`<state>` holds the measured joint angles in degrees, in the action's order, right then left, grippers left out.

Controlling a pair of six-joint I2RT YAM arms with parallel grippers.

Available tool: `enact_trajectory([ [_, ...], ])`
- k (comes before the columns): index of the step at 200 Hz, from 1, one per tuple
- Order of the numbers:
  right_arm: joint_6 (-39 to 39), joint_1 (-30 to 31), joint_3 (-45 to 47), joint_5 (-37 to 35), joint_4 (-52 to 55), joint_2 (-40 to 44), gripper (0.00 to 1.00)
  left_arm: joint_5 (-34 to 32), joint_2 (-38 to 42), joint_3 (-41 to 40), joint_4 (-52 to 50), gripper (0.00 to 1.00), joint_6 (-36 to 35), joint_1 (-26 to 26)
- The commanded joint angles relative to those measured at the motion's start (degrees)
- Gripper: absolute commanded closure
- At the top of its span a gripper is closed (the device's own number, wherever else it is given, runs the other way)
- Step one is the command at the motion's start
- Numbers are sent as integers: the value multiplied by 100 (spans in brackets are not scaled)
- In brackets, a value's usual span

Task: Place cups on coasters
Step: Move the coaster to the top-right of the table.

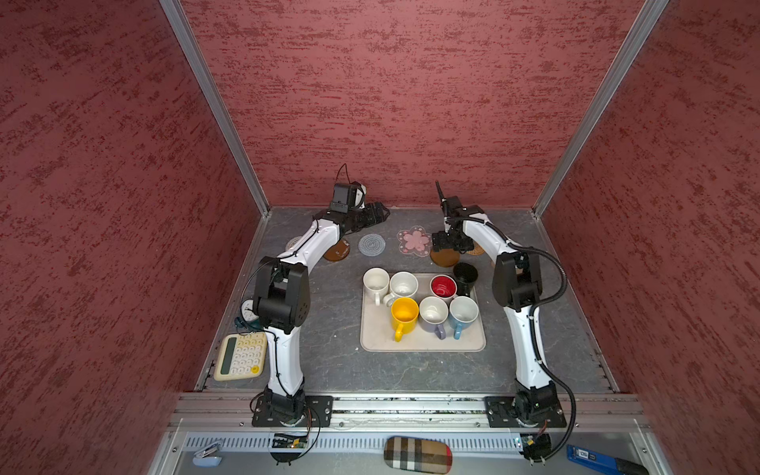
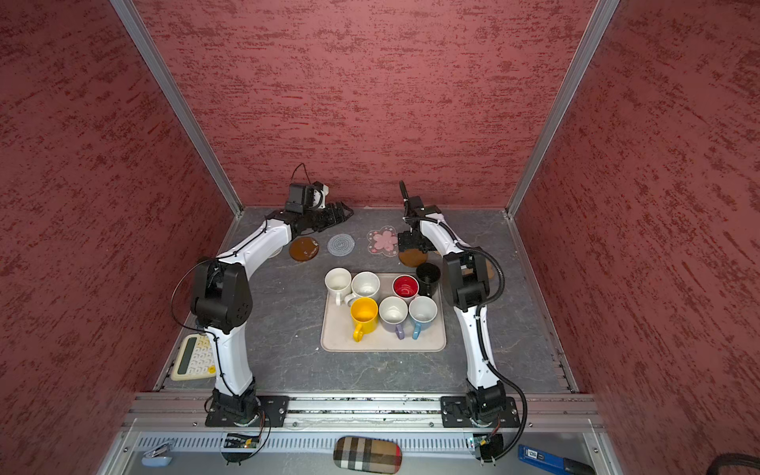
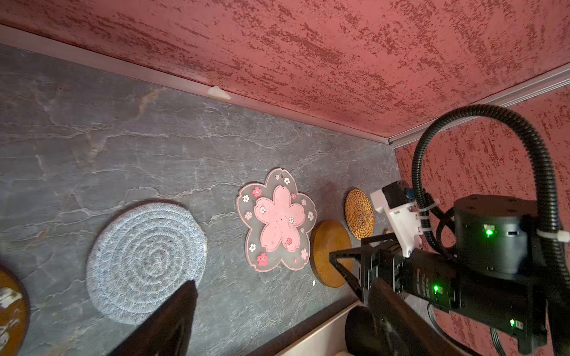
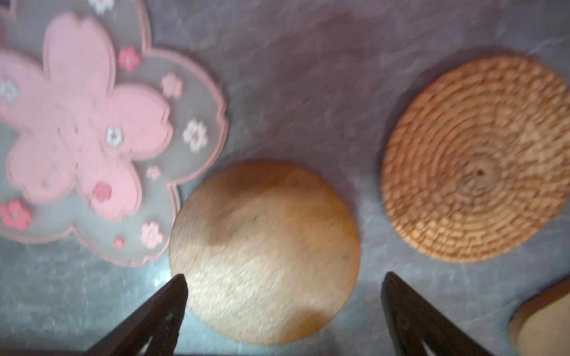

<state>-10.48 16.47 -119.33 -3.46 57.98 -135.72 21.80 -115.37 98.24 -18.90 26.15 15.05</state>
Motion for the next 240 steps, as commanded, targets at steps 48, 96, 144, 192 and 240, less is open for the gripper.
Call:
enact_trajectory([
  [48, 90, 178, 412, -146, -357, 206, 1, -62, 339, -140, 41, 12, -4, 11],
  [96, 103, 196, 55, -688, -255, -175, 1, -123, 454, -303, 44, 12, -20, 35],
  [144, 199, 156, -439, -924, -83, -454, 2, -227, 546, -340, -51, 12, -108, 116],
  [192, 294, 53, -800, -1060, 57, -622, 2, -238, 520, -414, -35, 12, -67, 132],
  [240, 327, -122, -1099, -988, 129, -807, 9, -310, 476, -239, -221, 12, -144, 194],
])
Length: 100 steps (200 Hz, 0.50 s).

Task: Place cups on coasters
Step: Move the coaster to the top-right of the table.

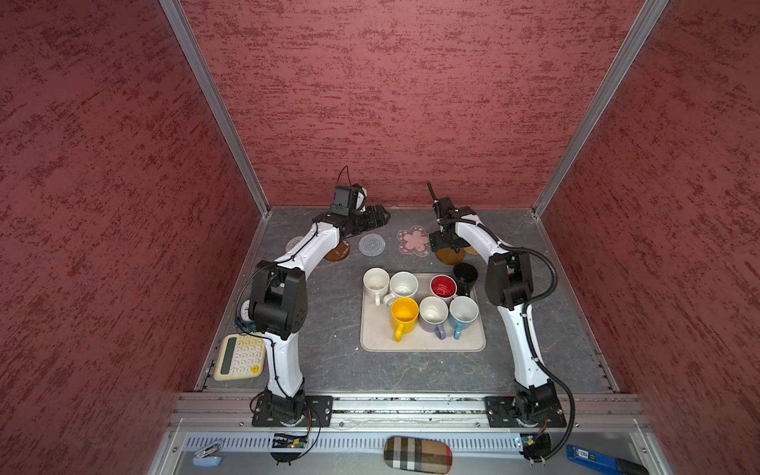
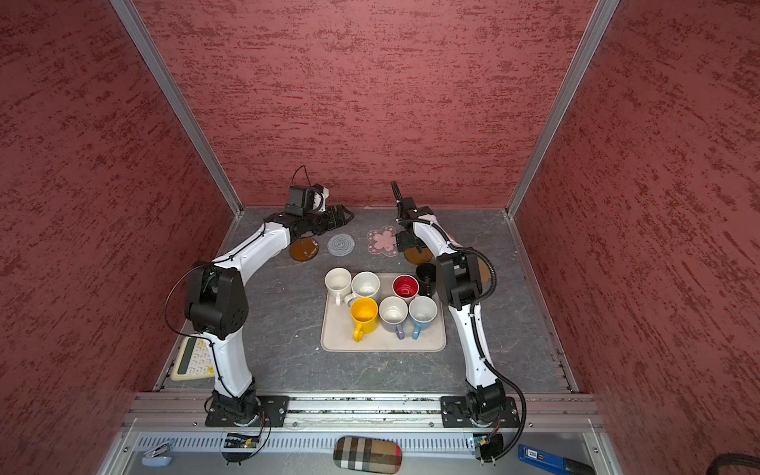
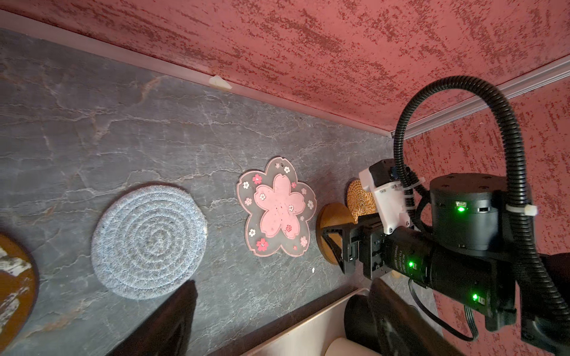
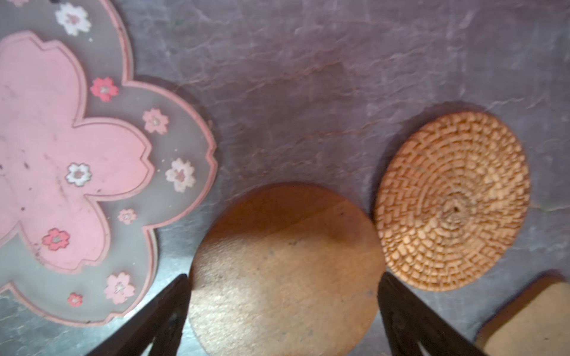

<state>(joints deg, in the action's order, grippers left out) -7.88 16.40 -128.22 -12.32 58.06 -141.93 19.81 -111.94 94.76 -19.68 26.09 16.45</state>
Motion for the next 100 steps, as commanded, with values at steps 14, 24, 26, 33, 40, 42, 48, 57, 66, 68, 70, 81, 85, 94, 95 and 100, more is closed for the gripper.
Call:
enact_trajectory([
  [14, 93, -146, -240, -93, 82, -217, 10, -152, 153, 131, -202, 12, -187, 69],
  [24, 86, -177, -287, -84, 82, -249, 10, -169, 160, 134, -227, 12, -200, 65],
  [26, 85, -185, -297, -84, 82, -252, 10, -175, 156, 138, -235, 12, -207, 61],
  [33, 86, -201, -332, -81, 85, -278, 10, -180, 152, 150, -253, 12, -217, 70],
  [40, 85, -224, -375, -83, 91, -302, 10, -183, 142, 174, -288, 12, -227, 65],
  [42, 89, -229, -387, -73, 91, -312, 10, -180, 139, 181, -303, 12, -233, 68],
  [48, 81, -248, -417, -67, 91, -322, 9, -180, 133, 198, -339, 12, -237, 69],
  [57, 85, -260, -476, -57, 99, -329, 9, -201, 137, 243, -390, 12, -270, 77],
  [66, 75, -270, -542, -55, 100, -327, 8, -213, 130, 269, -434, 11, -303, 75],
  [68, 69, -272, -556, -52, 107, -322, 8, -221, 133, 284, -445, 12, -310, 77],
  [70, 68, -270, -572, -58, 108, -321, 7, -216, 136, 287, -457, 11, -313, 78],
  [81, 62, -281, -670, -41, 117, -288, 6, -237, 145, 348, -517, 11, -347, 78],
  [85, 64, -283, -697, -26, 118, -262, 5, -236, 150, 375, -540, 11, -358, 76],
  [94, 43, -279, -738, -7, 96, -182, 4, -249, 156, 419, -591, 11, -385, 78],
  [95, 46, -283, -743, 1, 94, -175, 4, -249, 156, 424, -590, 11, -385, 78],
  [100, 39, -279, -744, 17, 78, -117, 4, -244, 170, 453, -614, 11, -398, 78],
])
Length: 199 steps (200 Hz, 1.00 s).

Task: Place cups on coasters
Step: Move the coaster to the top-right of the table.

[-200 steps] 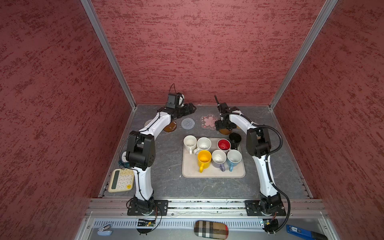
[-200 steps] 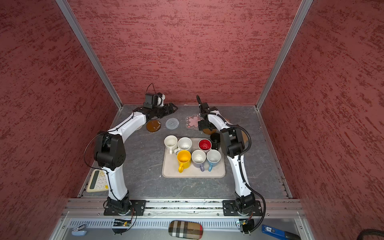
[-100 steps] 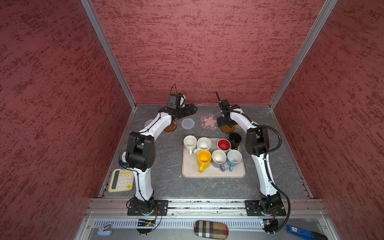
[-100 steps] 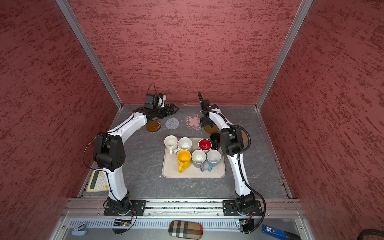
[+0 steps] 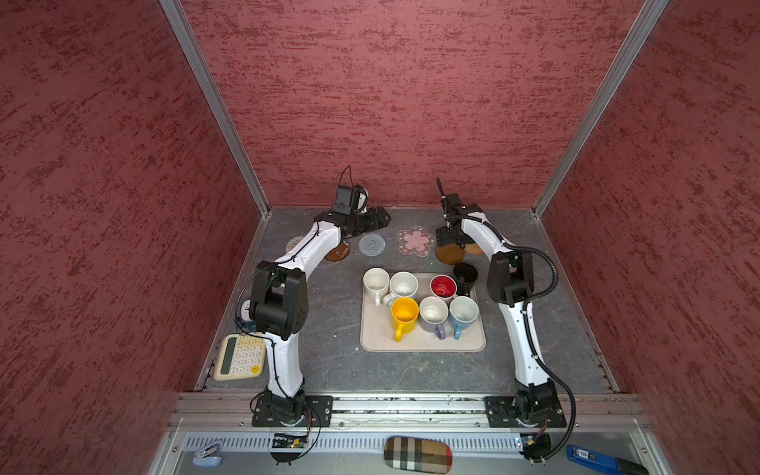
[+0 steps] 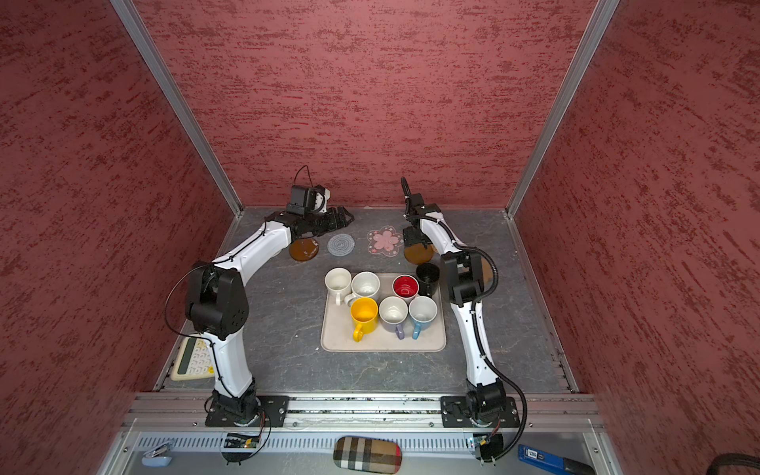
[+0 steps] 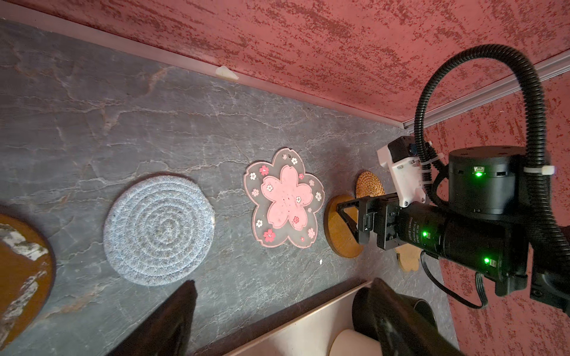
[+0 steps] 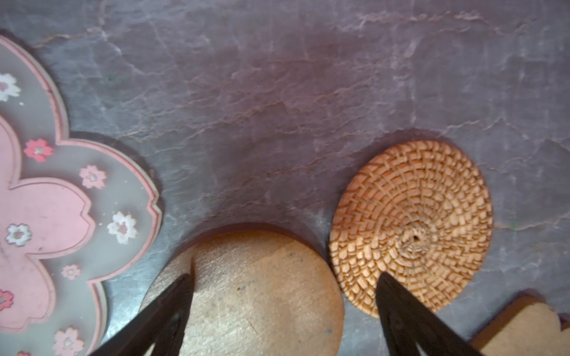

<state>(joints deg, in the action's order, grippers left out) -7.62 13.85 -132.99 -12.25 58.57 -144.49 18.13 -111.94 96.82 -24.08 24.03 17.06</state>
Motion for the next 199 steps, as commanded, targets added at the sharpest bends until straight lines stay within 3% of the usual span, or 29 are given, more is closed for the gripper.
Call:
enact_trajectory([
  [1, 10, -27, -270, 15, 26, 152, 4, -79, 171, 253, -180, 11, -195, 17],
  [36, -77, -113, -7, 179, -176, 595, 9, -84, 208, 355, -288, 11, -245, 47],
  [94, -284, -542, 479, 228, -511, 703, 50, -114, 216, 339, -415, 11, -309, 171],
  [137, -420, -846, 747, 814, -844, 540, 54, -95, 302, 225, -475, 11, -291, 264],
  [199, -322, -1133, 1314, 590, -1147, 403, 54, 62, 637, -93, -507, 7, -215, 267],
])
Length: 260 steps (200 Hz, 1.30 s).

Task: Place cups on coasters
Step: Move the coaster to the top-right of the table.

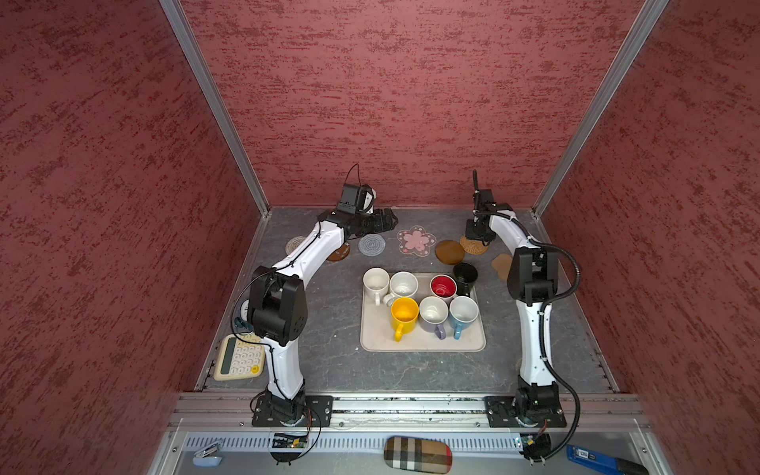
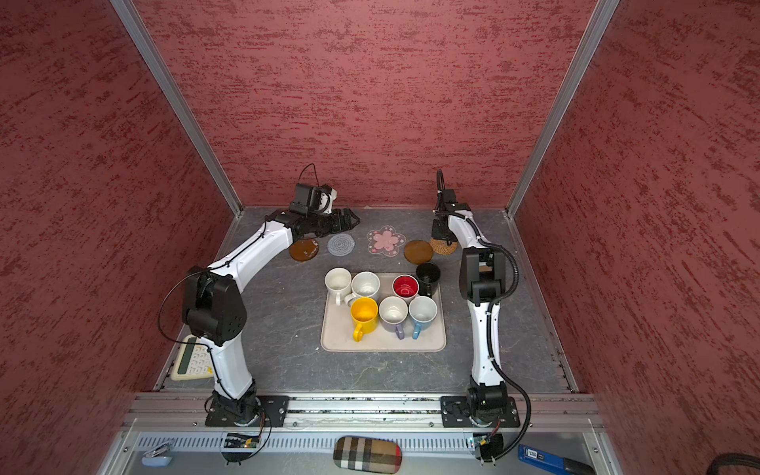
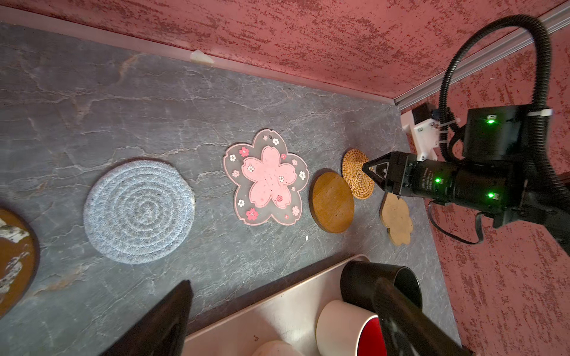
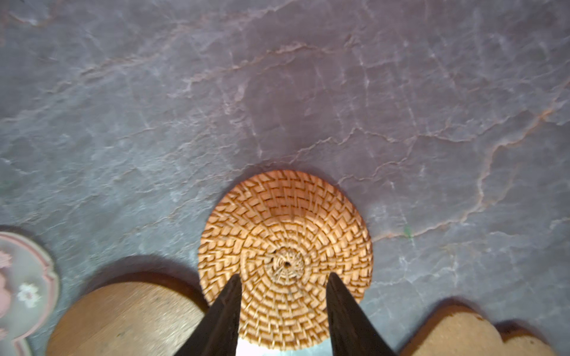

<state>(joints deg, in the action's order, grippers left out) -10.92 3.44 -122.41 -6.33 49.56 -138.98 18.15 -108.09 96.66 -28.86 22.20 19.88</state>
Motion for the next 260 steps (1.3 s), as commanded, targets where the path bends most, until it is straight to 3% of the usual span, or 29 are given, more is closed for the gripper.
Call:
enact_trajectory([
  [1, 5, -100, 272, -5, -250, -143, 54, 58, 253, -82, -30, 7, -31, -13],
  [78, 11, -366, 1211, -153, -688, 240, 53, -13, 287, -91, -36, 8, -22, 64],
  [146, 5, -470, 1182, -220, -598, 426, 53, -138, 320, -208, 46, 8, -75, 157],
  [159, -11, -467, 1126, -172, -614, 513, 46, -126, 306, -209, 98, 8, -53, 165],
  [189, -104, -470, 1070, -108, -562, 957, 20, -119, 205, -14, 138, 8, -9, 194],
  [208, -255, -470, 1735, -33, -824, 1553, 15, -116, 192, 35, 285, 7, 28, 240],
  [225, -338, -469, 2499, -98, -1033, 2046, 21, -90, 153, 83, 408, 8, 48, 277],
  [260, -493, -477, 3892, -193, -1423, 2771, 50, 48, 71, 60, 626, 7, 126, 337],
])
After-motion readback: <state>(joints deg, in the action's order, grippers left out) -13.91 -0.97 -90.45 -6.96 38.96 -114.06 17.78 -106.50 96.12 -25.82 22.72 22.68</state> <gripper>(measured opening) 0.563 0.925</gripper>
